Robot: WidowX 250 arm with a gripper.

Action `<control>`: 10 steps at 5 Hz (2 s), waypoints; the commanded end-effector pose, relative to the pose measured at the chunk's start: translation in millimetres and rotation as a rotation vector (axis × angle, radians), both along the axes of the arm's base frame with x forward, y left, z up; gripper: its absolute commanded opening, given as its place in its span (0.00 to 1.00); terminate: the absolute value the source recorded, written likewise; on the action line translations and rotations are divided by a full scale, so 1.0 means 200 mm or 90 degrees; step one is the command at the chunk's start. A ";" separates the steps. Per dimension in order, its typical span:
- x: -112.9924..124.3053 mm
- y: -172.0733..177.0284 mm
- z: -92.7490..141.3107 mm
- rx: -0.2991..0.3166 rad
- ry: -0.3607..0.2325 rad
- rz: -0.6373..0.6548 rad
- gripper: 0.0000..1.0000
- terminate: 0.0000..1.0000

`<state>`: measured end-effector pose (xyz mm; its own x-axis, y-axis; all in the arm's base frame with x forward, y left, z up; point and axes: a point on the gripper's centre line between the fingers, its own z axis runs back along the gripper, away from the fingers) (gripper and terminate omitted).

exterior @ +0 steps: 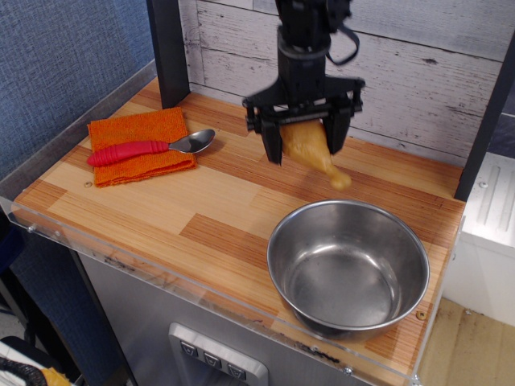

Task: Move toy diagonally little bit top on the right side

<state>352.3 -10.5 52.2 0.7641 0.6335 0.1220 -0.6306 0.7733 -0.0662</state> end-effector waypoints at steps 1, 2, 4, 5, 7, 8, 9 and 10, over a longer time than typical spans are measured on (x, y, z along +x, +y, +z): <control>0.11 -0.09 -0.09 0.009 -0.015 -0.022 0.00 0.00; 0.14 -0.13 -0.14 0.010 -0.007 -0.036 0.00 0.00; 0.13 -0.14 -0.16 0.003 0.002 -0.052 1.00 0.00; 0.11 -0.14 -0.15 0.001 0.002 -0.050 1.00 0.00; 0.09 -0.11 -0.11 0.003 -0.005 -0.042 1.00 0.00; 0.08 -0.08 -0.04 0.000 -0.017 -0.034 1.00 0.00; 0.07 -0.05 0.06 0.003 -0.036 -0.018 1.00 0.00; 0.05 -0.02 0.13 0.006 -0.054 -0.001 1.00 0.00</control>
